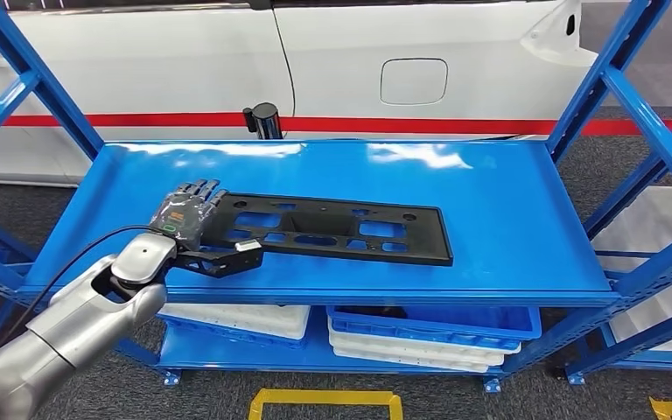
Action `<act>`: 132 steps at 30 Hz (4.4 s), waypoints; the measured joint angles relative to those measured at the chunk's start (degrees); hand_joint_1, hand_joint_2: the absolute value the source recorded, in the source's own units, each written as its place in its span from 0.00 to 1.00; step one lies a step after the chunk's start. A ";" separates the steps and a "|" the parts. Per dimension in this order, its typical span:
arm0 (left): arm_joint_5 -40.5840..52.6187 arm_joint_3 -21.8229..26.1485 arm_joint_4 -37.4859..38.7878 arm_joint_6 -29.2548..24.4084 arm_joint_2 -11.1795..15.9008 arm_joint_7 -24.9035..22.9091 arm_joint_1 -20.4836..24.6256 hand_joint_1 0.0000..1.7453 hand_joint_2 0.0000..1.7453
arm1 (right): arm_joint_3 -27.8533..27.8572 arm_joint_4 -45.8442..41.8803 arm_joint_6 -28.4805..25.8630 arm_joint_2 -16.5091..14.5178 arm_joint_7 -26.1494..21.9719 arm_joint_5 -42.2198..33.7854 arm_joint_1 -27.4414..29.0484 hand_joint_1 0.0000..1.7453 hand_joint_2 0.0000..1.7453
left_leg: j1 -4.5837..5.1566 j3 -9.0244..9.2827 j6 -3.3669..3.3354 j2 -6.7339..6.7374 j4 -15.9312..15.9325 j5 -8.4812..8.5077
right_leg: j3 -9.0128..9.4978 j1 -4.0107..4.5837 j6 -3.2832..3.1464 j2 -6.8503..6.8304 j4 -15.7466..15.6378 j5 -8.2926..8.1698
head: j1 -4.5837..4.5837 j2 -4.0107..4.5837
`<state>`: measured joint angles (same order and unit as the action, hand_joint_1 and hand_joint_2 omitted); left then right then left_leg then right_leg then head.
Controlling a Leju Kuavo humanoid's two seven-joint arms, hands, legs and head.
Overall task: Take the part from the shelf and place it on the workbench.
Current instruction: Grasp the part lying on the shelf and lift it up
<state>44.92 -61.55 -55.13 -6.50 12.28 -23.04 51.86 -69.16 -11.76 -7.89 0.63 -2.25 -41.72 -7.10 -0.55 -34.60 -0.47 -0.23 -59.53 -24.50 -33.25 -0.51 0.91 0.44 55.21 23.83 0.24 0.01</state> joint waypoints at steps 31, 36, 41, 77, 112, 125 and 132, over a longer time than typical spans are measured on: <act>2.46 -2.34 -1.37 0.92 -2.13 1.59 0.54 0.00 1.00 | -0.04 -0.02 0.00 0.03 -0.42 -0.32 0.12 0.00 0.00 | 0.38 -5.99 -0.06 -0.09 -11.58 -4.86 | -0.04 0.44 -0.71 0.20 -0.13 -0.04 | -0.24 -0.01; 2.66 -2.43 -1.36 0.80 -2.62 2.11 0.87 0.00 1.00 | -0.03 -0.02 0.00 -0.11 -0.61 -0.31 -0.01 0.00 0.00 | 1.13 2.33 -1.38 -0.15 5.54 1.60 | 0.35 0.36 -0.10 0.20 -0.70 -0.21 | -0.23 -0.01; 1.39 -2.44 -1.04 0.90 -2.80 2.72 0.62 0.00 1.00 | -0.02 -0.02 0.02 -0.22 -0.63 -0.28 0.09 0.00 0.00 | 1.26 2.42 -2.33 -0.32 5.89 2.08 | 0.29 0.25 1.02 0.20 -0.72 -0.15 | -0.15 -0.01; -3.11 -1.25 1.84 -3.65 -3.02 5.25 0.60 1.00 1.00 | -0.03 -0.02 0.02 -0.09 -1.27 0.07 0.15 0.00 0.00 | 0.49 4.30 -2.74 0.12 6.73 1.69 | -4.37 -0.07 2.05 0.08 11.56 6.56 | -0.27 0.00; -44.40 19.79 -28.58 -23.25 1.45 32.31 -23.48 1.00 1.00 | 0.04 0.01 0.01 0.88 -1.66 -2.27 0.39 0.00 0.00 | 0.49 3.40 -2.83 -0.19 6.26 1.58 | -6.91 -0.04 2.01 0.04 16.17 7.45 | -0.31 0.00; -44.54 20.99 -35.67 -21.52 0.90 40.08 -32.94 1.00 1.00 | 0.14 0.01 0.00 1.41 -1.92 -3.33 0.21 0.00 0.00 | 0.31 -2.61 -0.19 -0.15 -8.25 -6.44 | 1.39 0.05 -0.24 0.12 -1.16 0.40 | -0.04 0.00; -43.62 19.96 -37.73 -20.78 -0.22 41.66 -36.73 1.00 1.00 | 0.47 0.01 0.00 1.48 -1.86 -3.80 0.23 0.00 0.00 | 0.42 2.80 -0.77 -0.10 3.74 0.14 | 1.69 0.23 0.20 0.22 -1.11 0.60 | -0.03 0.00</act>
<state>1.31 -41.59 -92.85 -27.28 12.05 18.62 15.13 -68.68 -11.76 -7.89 2.11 -4.11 -45.52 -6.87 -0.13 -31.80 -1.24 -0.33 -55.79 -24.36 -31.56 -0.28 1.10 0.66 54.09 24.43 0.21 0.02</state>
